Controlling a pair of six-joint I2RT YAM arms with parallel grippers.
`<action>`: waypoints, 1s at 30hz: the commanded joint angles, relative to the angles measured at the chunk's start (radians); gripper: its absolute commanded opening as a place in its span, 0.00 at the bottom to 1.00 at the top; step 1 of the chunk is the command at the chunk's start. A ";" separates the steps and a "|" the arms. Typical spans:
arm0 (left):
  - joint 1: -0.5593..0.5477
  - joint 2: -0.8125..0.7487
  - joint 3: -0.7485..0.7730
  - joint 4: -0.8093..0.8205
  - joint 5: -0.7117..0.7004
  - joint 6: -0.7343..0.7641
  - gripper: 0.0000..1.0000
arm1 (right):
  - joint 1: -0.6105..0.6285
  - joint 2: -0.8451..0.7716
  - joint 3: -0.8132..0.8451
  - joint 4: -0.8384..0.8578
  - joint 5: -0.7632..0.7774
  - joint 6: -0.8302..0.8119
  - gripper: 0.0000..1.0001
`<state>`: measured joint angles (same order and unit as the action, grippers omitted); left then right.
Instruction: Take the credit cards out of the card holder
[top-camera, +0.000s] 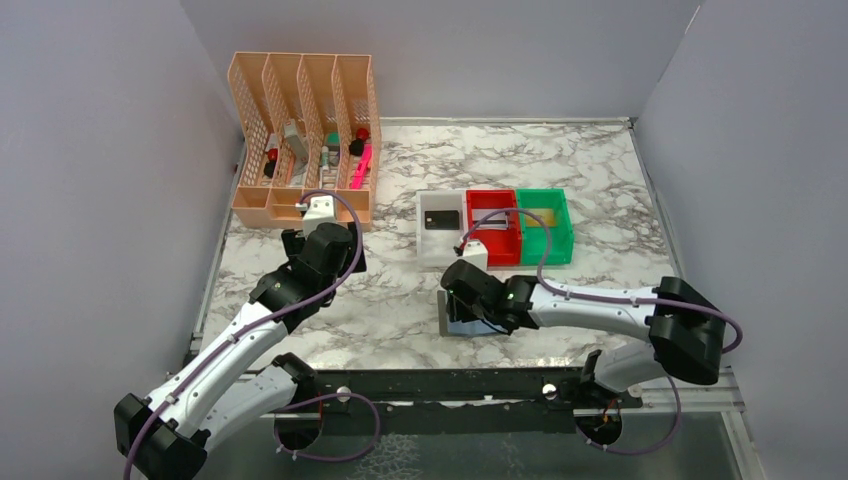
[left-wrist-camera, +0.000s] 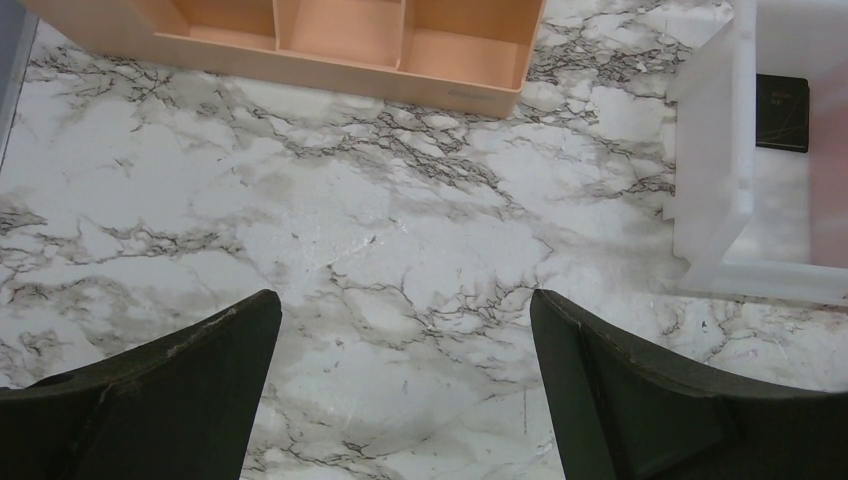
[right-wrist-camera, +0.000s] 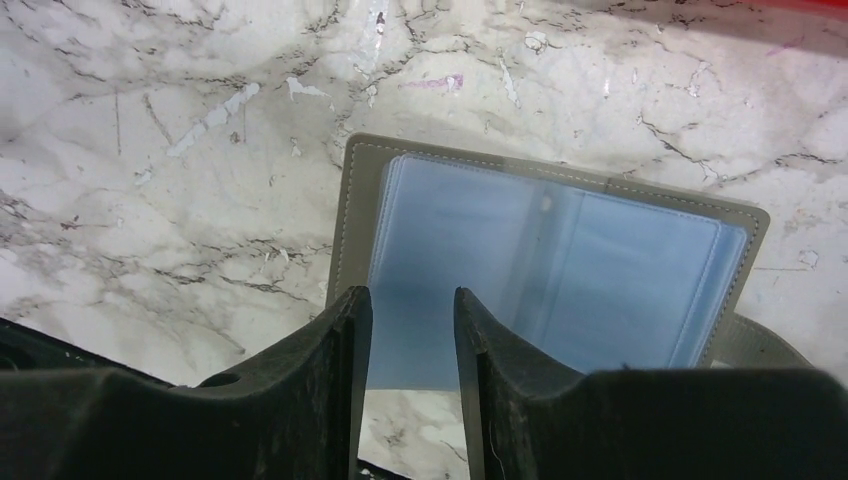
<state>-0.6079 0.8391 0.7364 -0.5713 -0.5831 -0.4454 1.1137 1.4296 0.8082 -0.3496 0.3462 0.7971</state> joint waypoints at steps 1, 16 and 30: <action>0.007 0.000 -0.002 0.005 0.023 0.008 0.99 | 0.008 -0.049 -0.026 -0.010 0.052 0.030 0.38; 0.003 0.073 -0.067 0.360 0.809 -0.106 0.82 | -0.061 -0.184 -0.152 0.065 -0.014 0.059 0.37; -0.263 0.350 -0.093 0.513 0.766 -0.225 0.71 | -0.237 -0.222 -0.346 0.306 -0.290 0.017 0.34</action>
<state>-0.8257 1.1633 0.6640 -0.1493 0.2012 -0.6094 0.8963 1.2160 0.4858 -0.1383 0.1429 0.8310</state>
